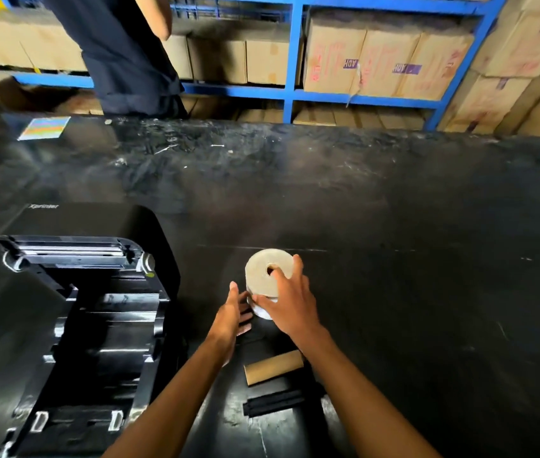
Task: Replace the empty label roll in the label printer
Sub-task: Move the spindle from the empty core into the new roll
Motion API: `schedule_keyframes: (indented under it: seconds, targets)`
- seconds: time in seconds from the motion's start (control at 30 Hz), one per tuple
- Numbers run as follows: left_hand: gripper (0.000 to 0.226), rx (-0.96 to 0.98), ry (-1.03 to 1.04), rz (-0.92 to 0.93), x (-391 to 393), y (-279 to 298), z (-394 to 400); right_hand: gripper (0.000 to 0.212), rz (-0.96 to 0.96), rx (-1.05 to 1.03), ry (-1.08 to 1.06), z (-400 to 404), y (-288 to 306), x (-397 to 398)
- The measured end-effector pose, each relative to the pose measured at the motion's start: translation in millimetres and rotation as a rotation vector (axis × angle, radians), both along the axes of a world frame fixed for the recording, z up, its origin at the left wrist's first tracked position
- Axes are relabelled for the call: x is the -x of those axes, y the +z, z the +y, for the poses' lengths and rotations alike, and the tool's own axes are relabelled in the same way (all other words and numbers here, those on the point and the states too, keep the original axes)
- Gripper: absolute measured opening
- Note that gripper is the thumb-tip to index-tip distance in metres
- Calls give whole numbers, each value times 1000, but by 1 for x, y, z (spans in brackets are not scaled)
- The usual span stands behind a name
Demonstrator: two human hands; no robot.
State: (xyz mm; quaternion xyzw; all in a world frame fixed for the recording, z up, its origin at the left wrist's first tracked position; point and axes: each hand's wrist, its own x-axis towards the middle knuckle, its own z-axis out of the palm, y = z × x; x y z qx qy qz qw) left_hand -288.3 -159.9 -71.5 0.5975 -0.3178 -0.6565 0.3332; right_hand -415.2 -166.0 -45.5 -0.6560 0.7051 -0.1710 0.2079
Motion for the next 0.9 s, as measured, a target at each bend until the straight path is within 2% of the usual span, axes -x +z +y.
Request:
schedule_keyframes:
  seconds: [0.07,0.13,0.27,0.3,0.4,0.5,0.63,0.7,0.8,0.9]
  targets:
    - [64,-8,10,-17,-2,3,-1,60,-26,32,-14,-4,2,3]
    - [61,-16,48,-41,-2,8,-1,55,-191,26,-81,-7,9,14]
    - [54,49,79,-57,5,25,7,24,-829,-34,-317,6,20,38]
    - [52,81,70,-44,8,32,11,23,-949,-76,-345,13,21,41]
    - [56,78,40,89,18,46,22,30,-1124,-102,-386,37,18,42]
    - [55,45,43,212,25,52,31,30,-1204,-85,-423,56,17,38]
    - [43,35,103,206,33,55,48,28,-1170,-124,-394,81,21,45]
    - [42,54,144,176,39,53,57,31,-987,-65,-363,90,27,51]
    - [44,122,200,92,45,52,67,48,-538,215,-341,99,36,57]
    - [40,206,190,10,47,55,76,43,-354,340,-153,108,42,53]
